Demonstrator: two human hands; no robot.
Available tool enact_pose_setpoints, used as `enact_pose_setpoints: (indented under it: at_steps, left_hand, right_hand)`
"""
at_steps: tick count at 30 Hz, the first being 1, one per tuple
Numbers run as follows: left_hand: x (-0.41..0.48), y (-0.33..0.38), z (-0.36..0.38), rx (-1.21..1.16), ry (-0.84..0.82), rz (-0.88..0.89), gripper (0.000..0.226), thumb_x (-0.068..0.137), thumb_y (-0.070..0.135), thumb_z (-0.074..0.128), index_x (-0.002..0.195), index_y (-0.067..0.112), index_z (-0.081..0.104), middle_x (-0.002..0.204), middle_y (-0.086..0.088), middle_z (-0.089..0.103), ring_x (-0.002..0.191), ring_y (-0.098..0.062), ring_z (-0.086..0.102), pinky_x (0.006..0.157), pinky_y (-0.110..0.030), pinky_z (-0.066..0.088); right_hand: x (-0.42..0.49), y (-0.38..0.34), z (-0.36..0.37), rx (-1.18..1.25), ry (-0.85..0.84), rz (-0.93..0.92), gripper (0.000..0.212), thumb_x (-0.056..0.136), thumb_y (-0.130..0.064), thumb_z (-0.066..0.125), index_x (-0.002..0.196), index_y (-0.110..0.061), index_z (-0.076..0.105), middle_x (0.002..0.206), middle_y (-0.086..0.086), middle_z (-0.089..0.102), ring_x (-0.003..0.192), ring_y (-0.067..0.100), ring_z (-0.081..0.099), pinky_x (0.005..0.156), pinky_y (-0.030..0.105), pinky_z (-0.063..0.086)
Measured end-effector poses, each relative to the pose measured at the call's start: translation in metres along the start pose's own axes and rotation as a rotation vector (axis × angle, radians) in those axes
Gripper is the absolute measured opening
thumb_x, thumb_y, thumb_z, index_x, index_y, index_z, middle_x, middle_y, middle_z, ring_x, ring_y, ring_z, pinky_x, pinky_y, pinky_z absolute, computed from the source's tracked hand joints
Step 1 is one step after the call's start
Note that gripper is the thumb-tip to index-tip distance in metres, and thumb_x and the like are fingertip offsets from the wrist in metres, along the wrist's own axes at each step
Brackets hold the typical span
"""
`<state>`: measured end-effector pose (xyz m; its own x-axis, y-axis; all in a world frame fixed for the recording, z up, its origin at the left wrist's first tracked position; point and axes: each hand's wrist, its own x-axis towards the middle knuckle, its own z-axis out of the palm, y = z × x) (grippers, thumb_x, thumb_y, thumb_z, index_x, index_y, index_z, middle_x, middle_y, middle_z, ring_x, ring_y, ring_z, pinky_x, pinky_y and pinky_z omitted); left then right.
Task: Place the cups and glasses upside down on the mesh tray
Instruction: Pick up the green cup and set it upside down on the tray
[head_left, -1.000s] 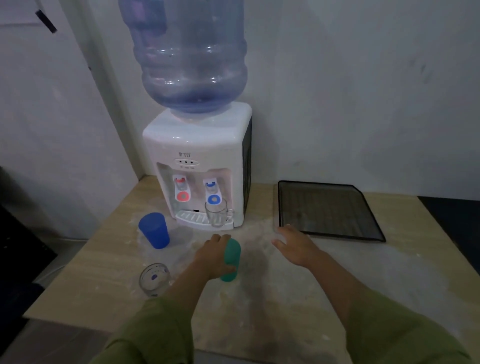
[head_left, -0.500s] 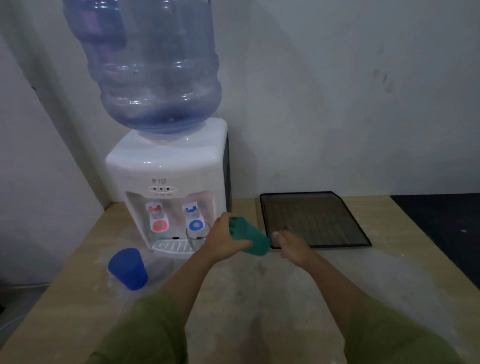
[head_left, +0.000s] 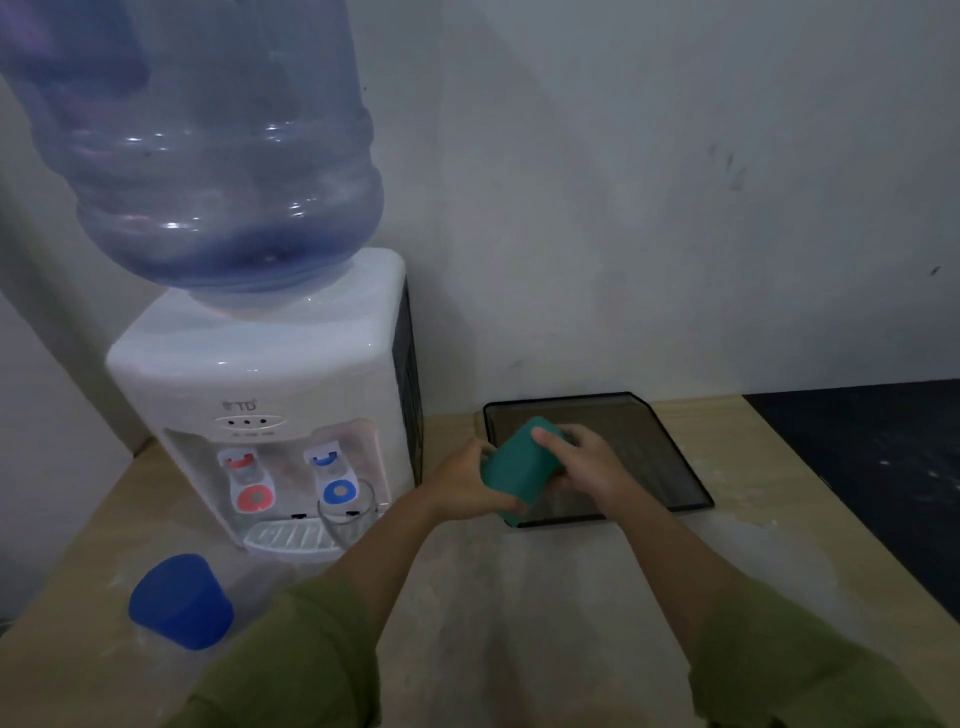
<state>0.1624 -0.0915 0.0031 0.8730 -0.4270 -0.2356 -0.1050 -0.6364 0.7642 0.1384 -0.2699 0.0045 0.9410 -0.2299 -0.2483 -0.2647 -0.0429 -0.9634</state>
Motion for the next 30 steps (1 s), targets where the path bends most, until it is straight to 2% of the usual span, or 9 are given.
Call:
enact_pose_setpoints:
  at_steps: [2,4,7,11,13,16,19,24,30]
  left_hand:
    - [0.016,0.007,0.003,0.041,-0.034,0.009,0.078,0.056,0.035,0.086,0.12,0.019,0.045,0.113,0.001,0.058,0.099,-0.016,0.059,0.084,-0.038,0.056]
    - [0.034,0.014,0.008,0.067,-0.022,0.002,0.08,0.053,0.034,0.088,0.121,0.018,0.049,0.116,-0.002,0.061,0.101,-0.018,0.061,0.087,-0.044,0.056]
    - [0.057,0.019,0.013,0.077,0.039,-0.057,0.082,0.051,0.032,0.088,0.121,0.019,0.05,0.116,-0.002,0.063,0.103,-0.02,0.061,0.087,-0.043,0.056]
    - [0.092,0.021,0.024,-0.007,0.156,-0.116,0.089,0.051,0.02,0.089,0.127,0.016,0.043,0.122,-0.005,0.06,0.11,-0.023,0.058,0.091,-0.039,0.054]
    - [0.107,0.018,0.029,-0.073,0.225,-0.146,0.089,0.052,0.014,0.088,0.128,0.014,0.041,0.122,-0.006,0.059,0.108,-0.021,0.058,0.086,-0.03,0.052]
    - [0.134,0.011,0.036,-0.103,0.317,-0.163,0.086,0.049,0.011,0.09,0.122,0.01,0.044,0.118,-0.008,0.06,0.104,-0.021,0.059,0.081,-0.033,0.054]
    - [0.153,0.003,0.042,-0.158,0.396,-0.168,0.09,0.046,0.011,0.093,0.122,0.011,0.045,0.119,-0.009,0.06,0.105,-0.019,0.056,0.083,-0.031,0.051]
    - [0.192,-0.013,0.055,-0.179,0.479,-0.206,0.086,0.045,0.012,0.094,0.118,0.01,0.05,0.119,-0.01,0.063,0.107,-0.023,0.06,0.083,-0.029,0.051]
    - [0.223,-0.019,0.067,-0.15,0.54,-0.258,0.085,0.048,0.01,0.093,0.119,0.009,0.046,0.122,-0.012,0.061,0.111,-0.025,0.058,0.085,-0.025,0.045]
  right_hand:
    - [0.013,-0.007,-0.002,-0.151,0.006,-0.108,0.051,0.08,-0.033,0.073,0.122,-0.008,0.057,0.119,0.01,0.061,0.096,0.018,0.06,0.06,0.021,0.055]
    - [0.03,-0.011,-0.008,-0.232,-0.005,-0.183,0.053,0.078,-0.031,0.076,0.122,-0.009,0.058,0.114,0.004,0.058,0.097,0.015,0.058,0.058,0.015,0.053]
    - [0.054,-0.013,-0.017,-0.265,-0.039,-0.217,0.05,0.08,-0.029,0.074,0.124,-0.01,0.057,0.115,0.003,0.057,0.104,0.017,0.058,0.069,0.027,0.056]
    - [0.088,0.0,-0.036,-0.161,-0.041,-0.071,0.038,0.091,-0.031,0.058,0.124,-0.012,0.056,0.121,0.007,0.061,0.103,0.022,0.061,0.077,0.037,0.055]
    - [0.102,0.016,-0.049,-0.313,-0.008,-0.044,0.041,0.095,-0.03,0.053,0.129,-0.009,0.054,0.128,0.011,0.06,0.111,0.026,0.059,0.093,0.039,0.049]
    - [0.122,0.048,-0.074,-0.585,-0.109,0.025,0.05,0.096,-0.029,0.052,0.14,-0.008,0.042,0.143,0.013,0.049,0.129,0.028,0.048,0.106,0.034,0.039]
    - [0.136,0.075,-0.094,-0.866,-0.228,0.064,0.063,0.093,-0.032,0.055,0.148,-0.016,0.029,0.155,0.011,0.031,0.141,0.03,0.032,0.116,0.047,0.03]
    - [0.153,0.103,-0.106,-1.219,-0.287,0.075,0.086,0.086,-0.048,0.059,0.151,-0.029,0.006,0.161,0.009,-0.015,0.148,0.036,-0.012,0.117,0.062,0.004]
    - [0.158,0.115,-0.106,-1.215,-0.321,0.188,0.096,0.079,-0.054,0.065,0.15,-0.034,0.004,0.159,0.007,-0.025,0.146,0.036,-0.019,0.114,0.069,0.007]
